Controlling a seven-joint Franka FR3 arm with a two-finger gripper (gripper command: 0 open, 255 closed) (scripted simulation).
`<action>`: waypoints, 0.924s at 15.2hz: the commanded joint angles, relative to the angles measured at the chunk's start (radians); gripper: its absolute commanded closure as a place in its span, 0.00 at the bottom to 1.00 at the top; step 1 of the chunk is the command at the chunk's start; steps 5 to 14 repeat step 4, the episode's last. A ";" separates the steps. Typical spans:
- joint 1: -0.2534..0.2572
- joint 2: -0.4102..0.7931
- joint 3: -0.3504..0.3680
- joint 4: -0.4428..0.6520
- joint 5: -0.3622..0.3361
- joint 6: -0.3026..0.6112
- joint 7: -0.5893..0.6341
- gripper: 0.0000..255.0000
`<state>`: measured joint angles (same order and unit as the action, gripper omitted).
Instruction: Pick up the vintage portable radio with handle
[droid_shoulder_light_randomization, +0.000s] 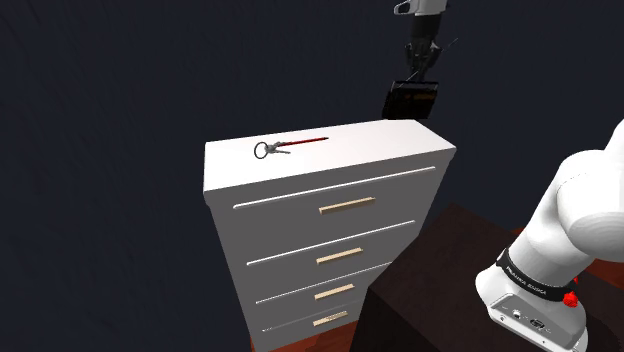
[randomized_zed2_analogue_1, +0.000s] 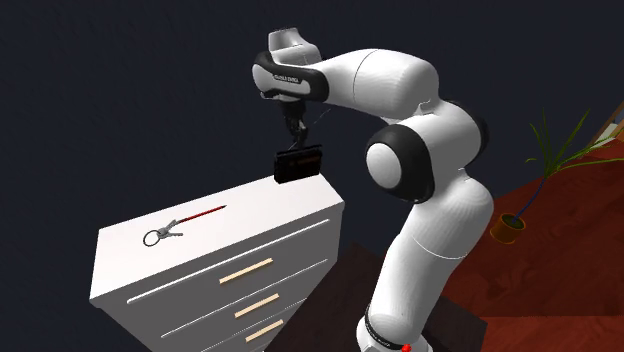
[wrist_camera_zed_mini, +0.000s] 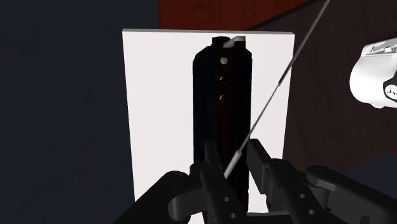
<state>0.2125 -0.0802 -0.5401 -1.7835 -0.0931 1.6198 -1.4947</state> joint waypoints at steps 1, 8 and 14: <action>0.000 0.001 0.000 0.029 0.001 -0.028 -0.003 1.00; 0.000 0.003 0.000 0.047 0.002 -0.044 -0.005 1.00; 0.000 0.003 0.000 0.047 0.002 -0.044 -0.005 1.00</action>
